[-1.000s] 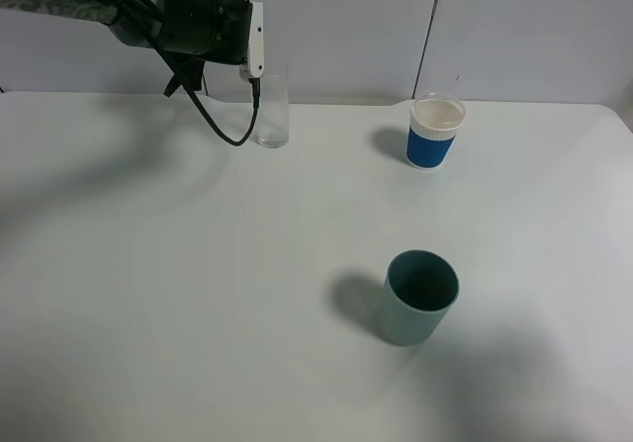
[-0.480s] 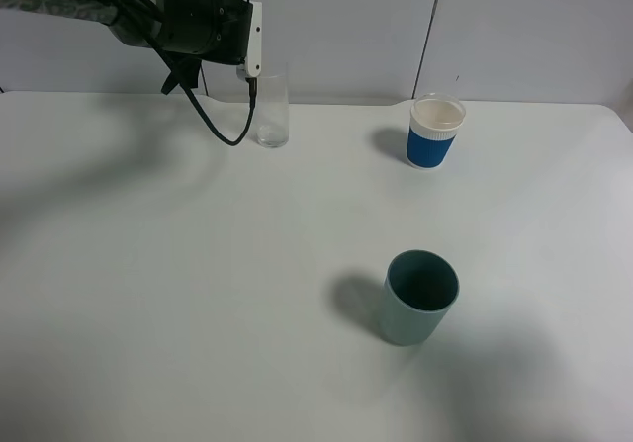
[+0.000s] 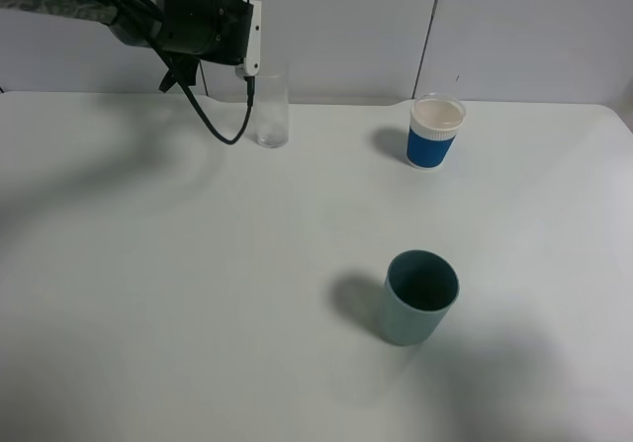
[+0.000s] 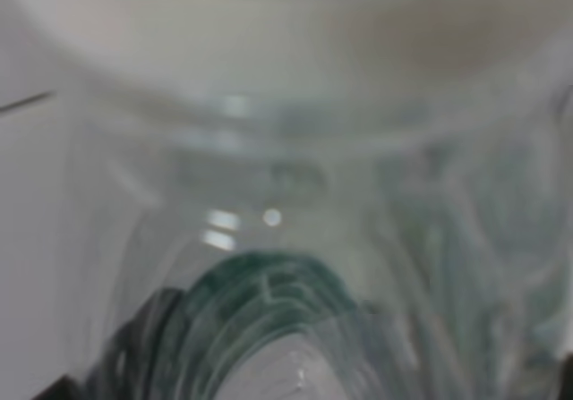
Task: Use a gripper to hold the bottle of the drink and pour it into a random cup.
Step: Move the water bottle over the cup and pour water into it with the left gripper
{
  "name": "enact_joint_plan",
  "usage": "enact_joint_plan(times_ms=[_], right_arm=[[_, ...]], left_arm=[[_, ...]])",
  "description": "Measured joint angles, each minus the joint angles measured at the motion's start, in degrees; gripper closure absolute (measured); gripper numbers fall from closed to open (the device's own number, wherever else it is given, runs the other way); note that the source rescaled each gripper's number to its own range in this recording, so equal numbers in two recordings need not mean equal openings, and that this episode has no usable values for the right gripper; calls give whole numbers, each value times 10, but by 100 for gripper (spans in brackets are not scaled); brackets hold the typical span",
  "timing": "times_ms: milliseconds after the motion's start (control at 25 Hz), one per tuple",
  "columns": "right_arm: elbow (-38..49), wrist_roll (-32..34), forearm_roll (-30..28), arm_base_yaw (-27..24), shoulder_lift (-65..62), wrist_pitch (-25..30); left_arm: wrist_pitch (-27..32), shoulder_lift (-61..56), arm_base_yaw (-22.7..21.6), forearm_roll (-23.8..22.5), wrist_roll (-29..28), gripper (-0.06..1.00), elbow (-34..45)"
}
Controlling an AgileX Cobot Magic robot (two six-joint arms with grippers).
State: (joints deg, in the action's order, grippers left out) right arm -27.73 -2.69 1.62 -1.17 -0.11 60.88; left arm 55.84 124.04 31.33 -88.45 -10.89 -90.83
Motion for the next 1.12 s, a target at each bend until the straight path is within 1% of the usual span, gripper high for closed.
enact_joint_plan(times_ms=[280, 600, 1120], right_arm=[[0, 2, 0, 0, 0, 0], [0, 2, 0, 0, 0, 0], [0, 2, 0, 0, 0, 0]], left_arm=[[1, 0, 0, 0, 3, 94, 0], [1, 0, 0, -2, 32, 94, 0], [1, 0, 0, -4, 35, 94, 0]])
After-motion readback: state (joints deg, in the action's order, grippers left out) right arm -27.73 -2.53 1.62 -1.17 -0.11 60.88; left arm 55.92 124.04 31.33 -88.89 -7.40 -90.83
